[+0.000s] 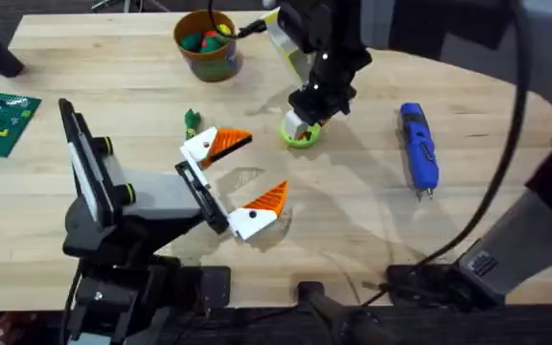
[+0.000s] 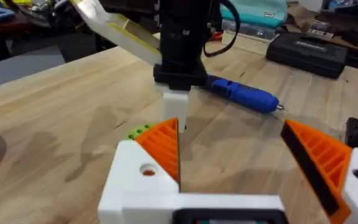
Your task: Pick up the gripper from the table and insert it into the empty holder that is missing its gripper. Then pick up a screw, insert it into the mounting hole, and use the screwdriver to tighten it. Finally, clean up the table by picking up the vegetable and placing it into the bucket.
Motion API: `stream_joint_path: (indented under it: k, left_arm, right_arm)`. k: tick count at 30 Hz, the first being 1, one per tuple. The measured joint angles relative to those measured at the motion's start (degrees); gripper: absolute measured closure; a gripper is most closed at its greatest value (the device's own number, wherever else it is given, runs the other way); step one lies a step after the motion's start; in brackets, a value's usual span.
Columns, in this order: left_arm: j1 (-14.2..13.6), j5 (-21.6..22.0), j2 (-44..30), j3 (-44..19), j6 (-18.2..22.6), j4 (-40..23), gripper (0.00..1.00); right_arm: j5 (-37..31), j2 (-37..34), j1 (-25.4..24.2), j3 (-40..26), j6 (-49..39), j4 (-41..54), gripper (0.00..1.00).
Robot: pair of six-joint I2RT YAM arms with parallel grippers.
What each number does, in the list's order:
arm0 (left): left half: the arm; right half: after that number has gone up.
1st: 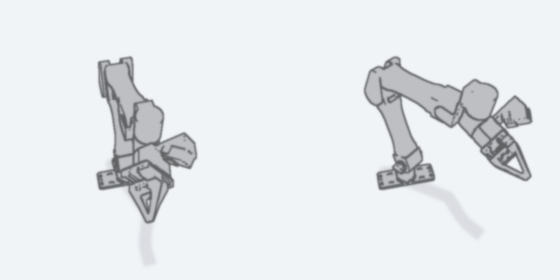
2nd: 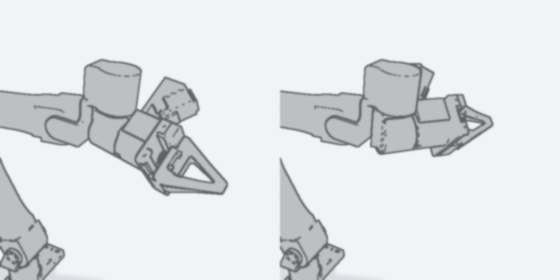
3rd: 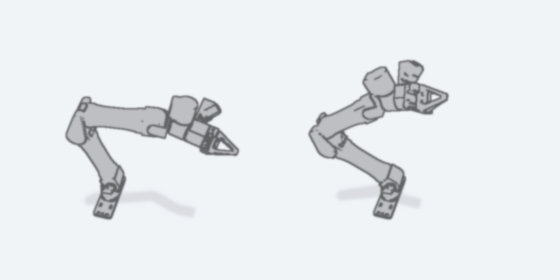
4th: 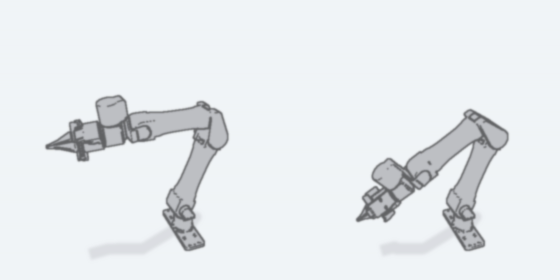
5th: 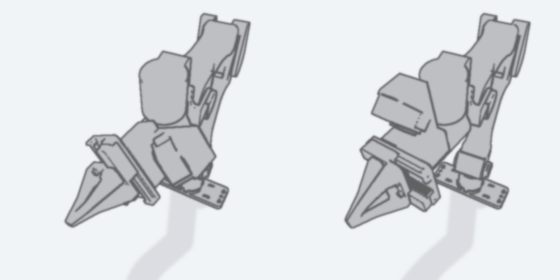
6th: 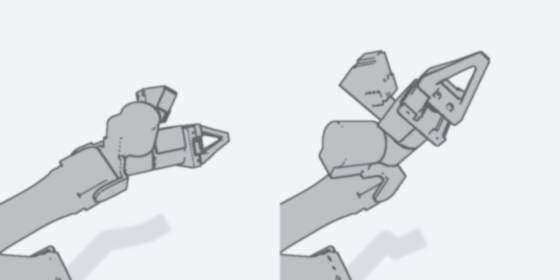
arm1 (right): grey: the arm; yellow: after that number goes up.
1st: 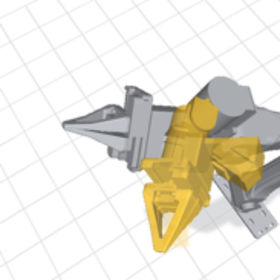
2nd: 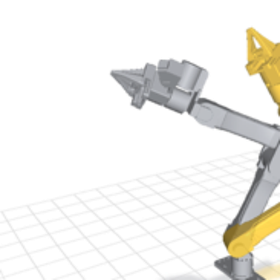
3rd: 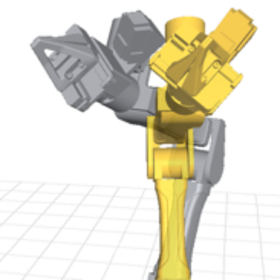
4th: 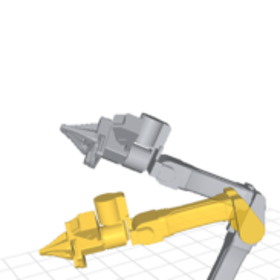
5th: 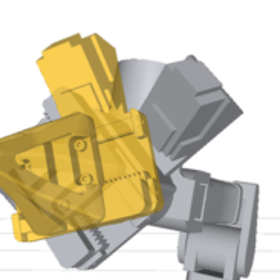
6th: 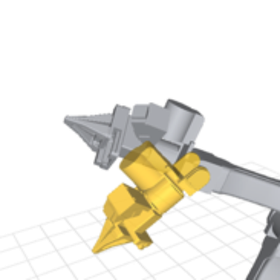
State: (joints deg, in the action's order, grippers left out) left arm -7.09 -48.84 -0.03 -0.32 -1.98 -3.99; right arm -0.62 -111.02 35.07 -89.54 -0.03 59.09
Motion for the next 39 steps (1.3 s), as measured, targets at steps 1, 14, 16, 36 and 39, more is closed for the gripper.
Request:
stream_joint_path:
  k: [1, 14, 16, 36, 39]
  left_arm:
    - [0.00, 0.00, 0.00, 0.00, 0.00, 0.00, 0.016]
    - [0.00, -0.01, 0.00, 0.00, 0.00, 0.00, 0.016]
    - [0.00, 0.00, 0.00, 0.00, 0.00, 0.00, 0.016]
    - [0.00, 0.00, 0.00, 0.00, 0.00, 0.00, 0.016]
    - [0.00, 0.00, 0.00, 0.00, 0.00, 0.00, 0.016]
  right_arm:
    - [0.00, -0.47, 0.00, 0.00, 0.00, -0.02, 0.509]
    - [0.00, -2.80, 0.00, 0.00, 0.00, -0.18, 0.509]
    - [0.00, -3.34, 0.00, -0.07, 0.00, -0.28, 0.509]
    - [-1.21, -4.24, -0.22, -0.52, -0.29, -1.22, 0.850]
    - [-1.00, -4.23, -0.22, -0.53, -0.39, -1.22, 0.911]
